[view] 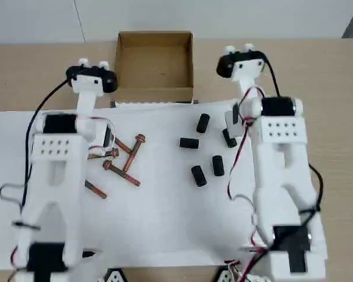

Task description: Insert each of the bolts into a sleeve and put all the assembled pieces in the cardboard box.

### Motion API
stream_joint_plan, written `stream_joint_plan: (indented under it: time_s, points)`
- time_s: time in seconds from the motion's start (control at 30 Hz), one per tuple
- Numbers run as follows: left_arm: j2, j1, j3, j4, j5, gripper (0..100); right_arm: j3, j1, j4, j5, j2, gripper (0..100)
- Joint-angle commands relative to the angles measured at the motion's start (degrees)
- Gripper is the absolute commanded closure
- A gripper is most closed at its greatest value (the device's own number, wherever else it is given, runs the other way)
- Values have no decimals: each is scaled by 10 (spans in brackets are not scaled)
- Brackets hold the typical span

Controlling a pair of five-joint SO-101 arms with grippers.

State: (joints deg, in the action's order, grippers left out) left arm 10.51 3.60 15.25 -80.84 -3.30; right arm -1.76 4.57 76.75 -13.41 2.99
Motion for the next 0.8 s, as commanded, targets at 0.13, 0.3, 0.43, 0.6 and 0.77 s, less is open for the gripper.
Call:
stream_joint_plan:
  time_s: [0.13, 0.3, 0.43, 0.6, 0.77]
  points:
    - [-108, 4, -92, -28, 33, 959, 164, 9, 100, -32, -145, 943]
    - [-142, 4, -95, -16, 36, 919, 250, 20, 153, -41, -239, 831]
    - [-150, 4, -94, -12, 36, 900, 293, 29, 159, -48, -293, 832]
    - [-151, 4, -92, 0, 36, 900, 325, 29, 150, -49, -341, 832]
    - [-151, 4, -92, 0, 36, 900, 329, 33, 150, -49, -371, 833]
